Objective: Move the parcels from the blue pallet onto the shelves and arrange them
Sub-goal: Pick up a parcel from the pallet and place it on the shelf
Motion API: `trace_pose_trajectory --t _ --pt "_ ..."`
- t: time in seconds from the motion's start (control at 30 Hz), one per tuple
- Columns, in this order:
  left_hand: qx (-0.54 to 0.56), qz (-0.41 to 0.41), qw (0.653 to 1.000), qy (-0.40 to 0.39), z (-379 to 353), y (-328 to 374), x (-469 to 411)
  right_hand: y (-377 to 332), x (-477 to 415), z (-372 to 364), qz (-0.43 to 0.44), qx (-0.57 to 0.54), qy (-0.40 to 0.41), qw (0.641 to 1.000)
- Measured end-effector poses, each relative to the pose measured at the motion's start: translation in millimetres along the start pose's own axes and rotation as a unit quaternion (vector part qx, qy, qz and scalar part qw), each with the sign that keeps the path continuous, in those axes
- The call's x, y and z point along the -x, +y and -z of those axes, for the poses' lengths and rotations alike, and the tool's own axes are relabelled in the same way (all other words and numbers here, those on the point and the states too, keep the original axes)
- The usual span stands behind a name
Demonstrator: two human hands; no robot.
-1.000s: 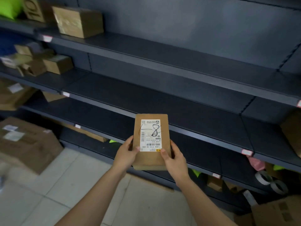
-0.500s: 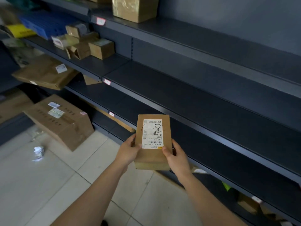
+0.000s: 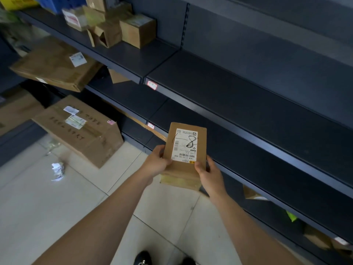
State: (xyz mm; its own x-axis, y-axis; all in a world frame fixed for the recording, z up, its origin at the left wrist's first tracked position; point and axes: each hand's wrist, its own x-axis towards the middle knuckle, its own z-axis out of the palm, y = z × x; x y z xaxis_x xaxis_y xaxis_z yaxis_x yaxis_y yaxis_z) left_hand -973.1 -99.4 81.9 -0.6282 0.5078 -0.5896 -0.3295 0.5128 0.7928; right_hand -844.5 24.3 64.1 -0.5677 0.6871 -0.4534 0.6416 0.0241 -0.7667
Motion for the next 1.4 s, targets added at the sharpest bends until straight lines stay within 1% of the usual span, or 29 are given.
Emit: trace_pose_trajectory --t 0.27,0.33,0.53,0.67,0.87,1.03,1.27,1.4 --pt "0.013 0.016 0.999 -0.028 41.8 5.9 -92.1 -23.3 -81.4 -44.1 -0.018 -0.074 -0.036 0.996" --pt "0.016 0.007 0.999 -0.039 47.5 6.4 -120.8 -25.8 -109.4 -53.2 -0.022 -0.087 -0.033 0.995" --pt "0.023 -0.027 0.999 -0.022 54.8 1.5 -206.1 -22.6 -188.6 -84.7 -0.019 -0.113 -0.015 0.993" --pt "0.017 -0.058 0.998 -0.026 57.7 -8.9 -252.7 -10.3 -228.9 -107.1 -0.02 -0.124 0.008 0.992" --pt "0.009 -0.105 0.994 -0.04 60.7 -29.7 -325.4 14.8 -284.2 -142.5 0.011 -0.168 0.053 0.984" --pt "0.006 -0.145 0.989 -0.03 59.2 -40.6 -382.1 31.0 -330.8 -158.9 0.043 -0.223 0.072 0.971" --pt "0.038 -0.187 0.981 -0.026 44.4 -36.6 -432.6 37.5 -376.7 -157.7 0.084 -0.23 0.097 0.965" --pt "0.047 -0.193 0.98 -0.022 38.8 -27.3 -449.9 33.8 -393.9 -151.9 0.101 -0.232 0.09 0.963"
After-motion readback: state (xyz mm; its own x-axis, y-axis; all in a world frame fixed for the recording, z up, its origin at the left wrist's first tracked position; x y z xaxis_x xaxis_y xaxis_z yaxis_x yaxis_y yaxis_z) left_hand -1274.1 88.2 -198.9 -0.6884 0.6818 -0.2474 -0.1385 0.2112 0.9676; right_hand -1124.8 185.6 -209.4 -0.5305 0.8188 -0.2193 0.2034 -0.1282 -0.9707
